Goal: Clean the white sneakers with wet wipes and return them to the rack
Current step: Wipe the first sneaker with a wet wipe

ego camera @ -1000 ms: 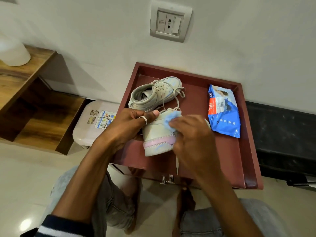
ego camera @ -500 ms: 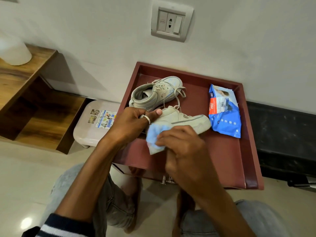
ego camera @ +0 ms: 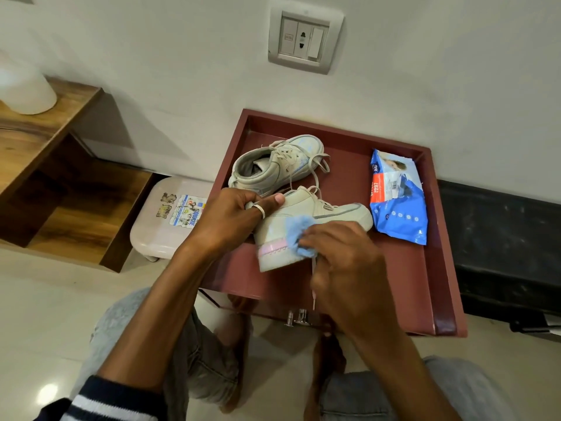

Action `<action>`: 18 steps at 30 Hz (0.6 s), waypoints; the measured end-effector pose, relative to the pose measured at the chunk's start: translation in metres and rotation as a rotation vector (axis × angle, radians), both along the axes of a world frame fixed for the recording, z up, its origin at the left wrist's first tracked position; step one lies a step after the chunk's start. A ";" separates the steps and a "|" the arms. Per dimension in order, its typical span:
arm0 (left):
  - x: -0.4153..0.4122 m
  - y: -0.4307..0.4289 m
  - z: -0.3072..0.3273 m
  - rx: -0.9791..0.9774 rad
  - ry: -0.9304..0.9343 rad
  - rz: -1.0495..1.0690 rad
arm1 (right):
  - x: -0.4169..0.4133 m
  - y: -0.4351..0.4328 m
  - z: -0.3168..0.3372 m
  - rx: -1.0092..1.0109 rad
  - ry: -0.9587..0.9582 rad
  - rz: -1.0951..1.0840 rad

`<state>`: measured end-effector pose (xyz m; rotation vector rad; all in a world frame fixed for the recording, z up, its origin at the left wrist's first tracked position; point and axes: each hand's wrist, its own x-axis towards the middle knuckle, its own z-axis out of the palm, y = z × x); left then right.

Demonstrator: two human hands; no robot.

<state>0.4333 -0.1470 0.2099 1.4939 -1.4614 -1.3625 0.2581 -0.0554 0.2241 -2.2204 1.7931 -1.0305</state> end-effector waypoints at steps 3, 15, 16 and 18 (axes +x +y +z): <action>0.000 -0.002 -0.002 0.005 -0.013 -0.005 | 0.005 0.001 -0.001 -0.008 -0.013 -0.061; 0.000 -0.001 -0.001 0.031 0.000 0.014 | -0.015 -0.005 -0.006 -0.040 -0.009 -0.068; -0.001 -0.001 -0.002 0.038 -0.002 0.010 | -0.018 -0.006 -0.005 -0.034 -0.026 -0.106; -0.001 -0.001 -0.002 0.035 -0.002 0.011 | -0.007 -0.002 -0.005 -0.038 -0.024 -0.093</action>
